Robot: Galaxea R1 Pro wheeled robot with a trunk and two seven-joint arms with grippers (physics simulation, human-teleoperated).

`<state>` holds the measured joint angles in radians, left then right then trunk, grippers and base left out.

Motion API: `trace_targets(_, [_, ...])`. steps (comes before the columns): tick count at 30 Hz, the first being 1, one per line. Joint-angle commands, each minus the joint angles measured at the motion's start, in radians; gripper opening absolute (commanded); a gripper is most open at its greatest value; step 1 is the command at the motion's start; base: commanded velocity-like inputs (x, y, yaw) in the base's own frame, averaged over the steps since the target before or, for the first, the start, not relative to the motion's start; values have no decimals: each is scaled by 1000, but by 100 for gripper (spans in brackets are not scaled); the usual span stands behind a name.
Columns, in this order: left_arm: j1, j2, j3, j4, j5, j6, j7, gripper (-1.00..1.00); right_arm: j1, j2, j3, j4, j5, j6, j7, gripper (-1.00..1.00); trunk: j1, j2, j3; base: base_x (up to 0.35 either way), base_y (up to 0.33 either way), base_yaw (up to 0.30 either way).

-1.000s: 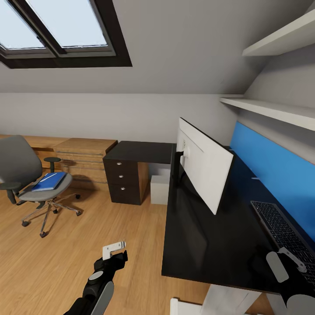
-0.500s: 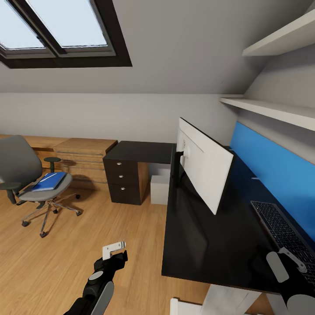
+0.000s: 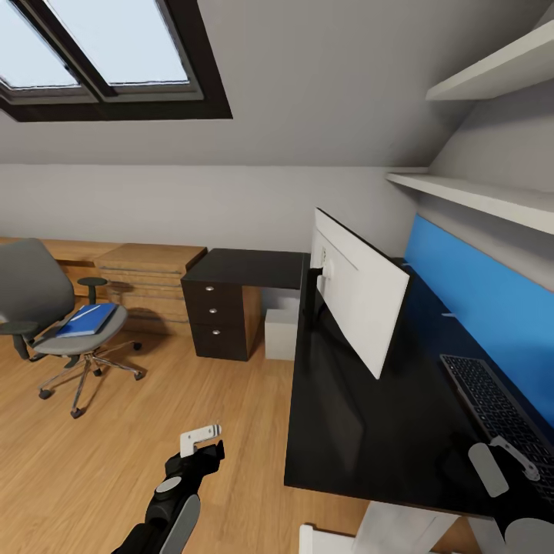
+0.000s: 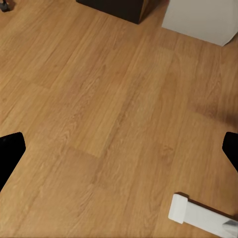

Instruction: In the bedroom, organize the workspace by keeping the computer under the desk, ensuring the monitor is on the desk, placing the keyboard on the desk next to the monitor, placing the mouse on the desk next to the keyboard, moving the folder from the swivel chair onto the desk next to the mouse, stacking the notebook on top of the folder with the pen on top of the notebook, and positioning the swivel chair next to the desk.

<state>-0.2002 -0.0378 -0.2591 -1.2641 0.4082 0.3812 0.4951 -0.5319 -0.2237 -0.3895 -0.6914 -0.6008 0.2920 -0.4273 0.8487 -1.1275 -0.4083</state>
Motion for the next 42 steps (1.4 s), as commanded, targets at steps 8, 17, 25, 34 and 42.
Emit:
trace_targets(8, [-1, 1, -2, -2, 9, 2, 8, 100, 0, 0, 0, -2, -7, 4, -5, 100, 0, -1, -1, 0, 0, 0])
trace_targets(17, [-1, 1, -2, -2, 9, 2, 8, 100, 0, 1, 0, -2, -7, 4, -5, 100, 0, -1, -1, 0, 0, 0])
trace_targets(25, [-1, 1, -2, -2, 8, 2, 8, 100, 0, 1, 0, -2, -7, 4, -5, 100, 0, -1, -1, 0, 0, 0])
trace_targets(34, [-1, 1, -2, -2, 8, 2, 8, 100, 0, -1, -1, -2, -7, 4, -5, 100, 0, -1, -1, 0, 0, 0])
trace_targets(42, [-1, 1, -2, -1, 8, 2, 8, 100, 0, -1, -1, -2, -7, 4, -5, 100, 0, -1, -1, 0, 0, 0])
